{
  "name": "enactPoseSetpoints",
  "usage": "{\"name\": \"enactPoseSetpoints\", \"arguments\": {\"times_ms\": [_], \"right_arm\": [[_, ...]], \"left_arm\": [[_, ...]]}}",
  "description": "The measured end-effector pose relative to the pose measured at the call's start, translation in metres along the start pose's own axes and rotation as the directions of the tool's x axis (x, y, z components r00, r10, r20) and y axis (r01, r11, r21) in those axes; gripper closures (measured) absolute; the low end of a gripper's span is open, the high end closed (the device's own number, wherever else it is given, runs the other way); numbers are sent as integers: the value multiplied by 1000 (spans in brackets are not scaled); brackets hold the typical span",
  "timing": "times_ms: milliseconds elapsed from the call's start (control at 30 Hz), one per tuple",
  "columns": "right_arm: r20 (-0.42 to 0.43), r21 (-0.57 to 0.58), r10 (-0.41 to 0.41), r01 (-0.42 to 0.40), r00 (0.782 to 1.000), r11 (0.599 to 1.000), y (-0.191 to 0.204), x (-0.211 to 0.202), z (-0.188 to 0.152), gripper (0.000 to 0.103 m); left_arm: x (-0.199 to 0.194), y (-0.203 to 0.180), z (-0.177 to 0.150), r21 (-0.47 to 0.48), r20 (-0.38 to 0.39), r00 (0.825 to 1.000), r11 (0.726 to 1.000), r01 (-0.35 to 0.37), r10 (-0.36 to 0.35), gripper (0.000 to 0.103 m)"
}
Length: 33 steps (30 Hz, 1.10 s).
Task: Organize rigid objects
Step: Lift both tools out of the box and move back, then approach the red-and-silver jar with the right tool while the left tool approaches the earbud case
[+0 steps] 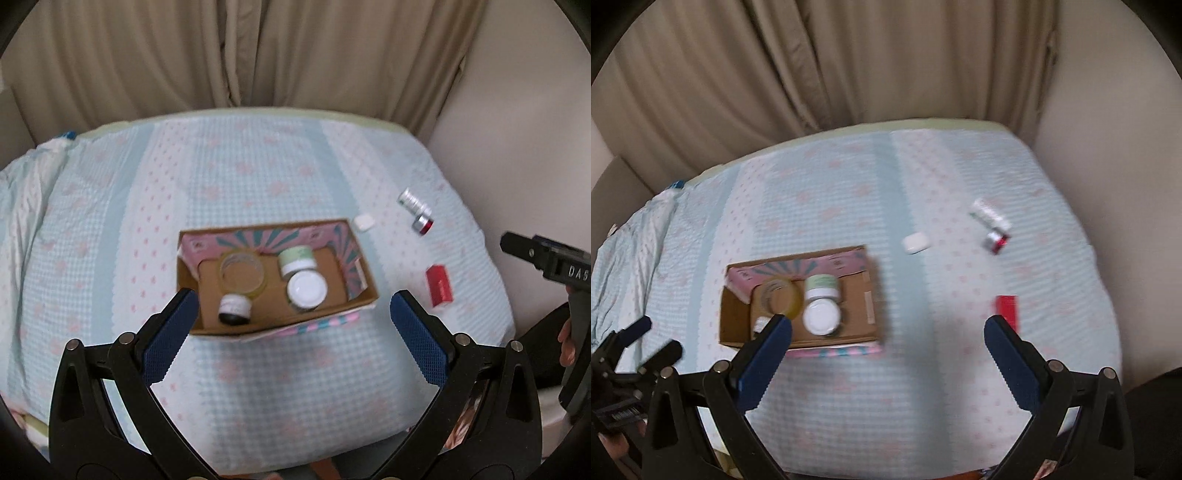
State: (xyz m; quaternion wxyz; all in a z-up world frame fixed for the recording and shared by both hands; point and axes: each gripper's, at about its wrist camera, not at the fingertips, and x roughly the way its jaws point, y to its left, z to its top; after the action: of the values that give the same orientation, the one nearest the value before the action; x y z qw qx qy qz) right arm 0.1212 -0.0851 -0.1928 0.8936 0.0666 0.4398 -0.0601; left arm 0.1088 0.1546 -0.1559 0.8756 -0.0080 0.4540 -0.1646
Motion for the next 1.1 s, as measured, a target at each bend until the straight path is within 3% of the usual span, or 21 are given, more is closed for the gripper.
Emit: {"name": "enactPoseSetpoints", "arguments": {"times_ms": [133,300,600,733,900,1100], "right_arm": [[23,-2,-40,40,999,999,-31,-18,3,0],[57,-32,-22,24,998,999,-74,-24,12,0],[82,-167,98,-83,992,982,-158,-4,39,0],[67,-246,135,-115,988,962,-190,11,54,0],[29,-280,185,-169,982,945,-218,36,73,0],[9,-293,203,-192,979,937,-238,64,91,0]], "left_arm": [[-7,-26,9,4,33,999,1000,10,-10,0],[-3,-68,18,-11,62,998,1000,-26,27,0],[28,-161,49,-96,88,986,987,-130,139,0],[51,-185,63,-177,70,986,974,-140,154,0],[83,-211,78,-188,38,981,965,-182,192,0],[134,-224,95,-242,-19,986,956,-168,168,0]]}}
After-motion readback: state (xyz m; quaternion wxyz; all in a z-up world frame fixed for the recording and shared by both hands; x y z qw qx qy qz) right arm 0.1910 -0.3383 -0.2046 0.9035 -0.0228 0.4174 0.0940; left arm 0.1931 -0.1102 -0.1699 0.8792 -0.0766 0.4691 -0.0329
